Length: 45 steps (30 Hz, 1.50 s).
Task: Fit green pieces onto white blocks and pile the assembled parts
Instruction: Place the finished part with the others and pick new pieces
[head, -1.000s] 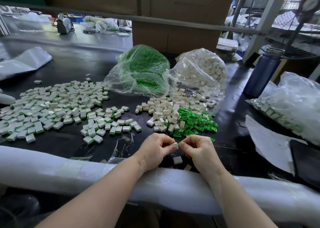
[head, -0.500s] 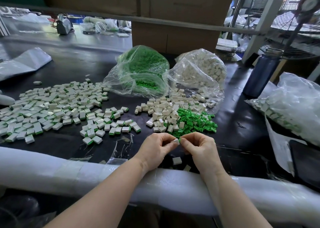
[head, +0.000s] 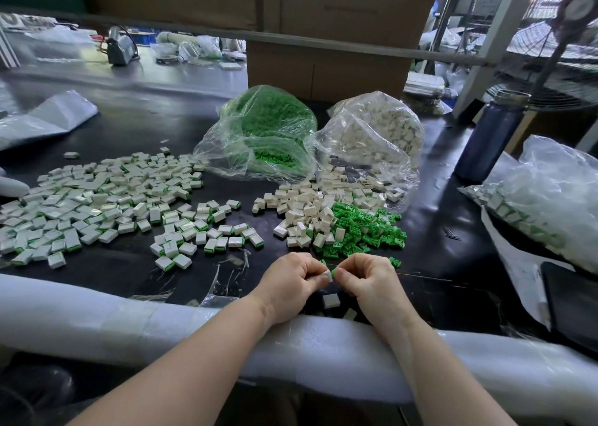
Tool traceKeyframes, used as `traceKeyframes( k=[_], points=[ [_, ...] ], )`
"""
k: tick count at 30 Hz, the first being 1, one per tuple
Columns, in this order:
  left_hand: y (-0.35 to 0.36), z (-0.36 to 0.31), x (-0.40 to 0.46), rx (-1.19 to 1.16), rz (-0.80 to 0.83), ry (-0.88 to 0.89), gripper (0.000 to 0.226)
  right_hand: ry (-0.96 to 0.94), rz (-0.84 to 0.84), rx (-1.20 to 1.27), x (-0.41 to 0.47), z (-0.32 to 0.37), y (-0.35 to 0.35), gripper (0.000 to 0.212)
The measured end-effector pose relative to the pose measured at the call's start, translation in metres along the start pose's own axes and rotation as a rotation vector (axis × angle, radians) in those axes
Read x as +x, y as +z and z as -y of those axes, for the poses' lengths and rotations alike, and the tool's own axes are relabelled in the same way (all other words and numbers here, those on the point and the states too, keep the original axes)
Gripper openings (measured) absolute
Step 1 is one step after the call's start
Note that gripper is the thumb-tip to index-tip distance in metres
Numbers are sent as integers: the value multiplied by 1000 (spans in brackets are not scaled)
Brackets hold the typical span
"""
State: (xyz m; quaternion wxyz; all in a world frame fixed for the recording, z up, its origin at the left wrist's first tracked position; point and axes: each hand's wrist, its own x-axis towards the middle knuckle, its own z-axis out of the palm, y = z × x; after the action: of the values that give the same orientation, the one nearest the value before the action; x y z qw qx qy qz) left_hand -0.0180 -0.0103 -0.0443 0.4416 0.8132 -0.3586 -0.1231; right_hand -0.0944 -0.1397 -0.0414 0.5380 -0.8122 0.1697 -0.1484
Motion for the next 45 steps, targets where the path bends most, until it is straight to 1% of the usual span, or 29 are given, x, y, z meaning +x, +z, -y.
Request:
traceKeyframes(
  k=[7,12,14,17,21,24,30,34,39,45],
  points=[
    [1,0,-1,126,-7,47,15,-13,21,-53,0,-1,-1,20],
    [2,-4,-1,-10,-96,54,15,-13,-77,149,1,-2,2,18],
    [3,-4,-1,-30,-120,54,17,-12,-86,197,1,-2,2,19],
    [3,-1,-1,-32,-131,45,22,-10,-70,223,0,-1,2,19],
    [3,0,0,-26,-129,18,12,-40,-84,232,-1,0,2,18],
    [2,1,1,-59,-99,0,11,-66,-90,251,-2,2,2,13],
    [1,4,3,-123,-90,-32,16,-76,-85,197,-2,1,2,19],
    [-1,1,1,-189,-65,-47,12,-66,-93,165,-1,0,4,18],
    [-1,-3,-1,-205,-53,-47,11,-61,-73,197,-2,2,5,18],
    [0,-2,-2,-174,-72,-58,13,-34,-70,87,0,1,4,19]
  ],
)
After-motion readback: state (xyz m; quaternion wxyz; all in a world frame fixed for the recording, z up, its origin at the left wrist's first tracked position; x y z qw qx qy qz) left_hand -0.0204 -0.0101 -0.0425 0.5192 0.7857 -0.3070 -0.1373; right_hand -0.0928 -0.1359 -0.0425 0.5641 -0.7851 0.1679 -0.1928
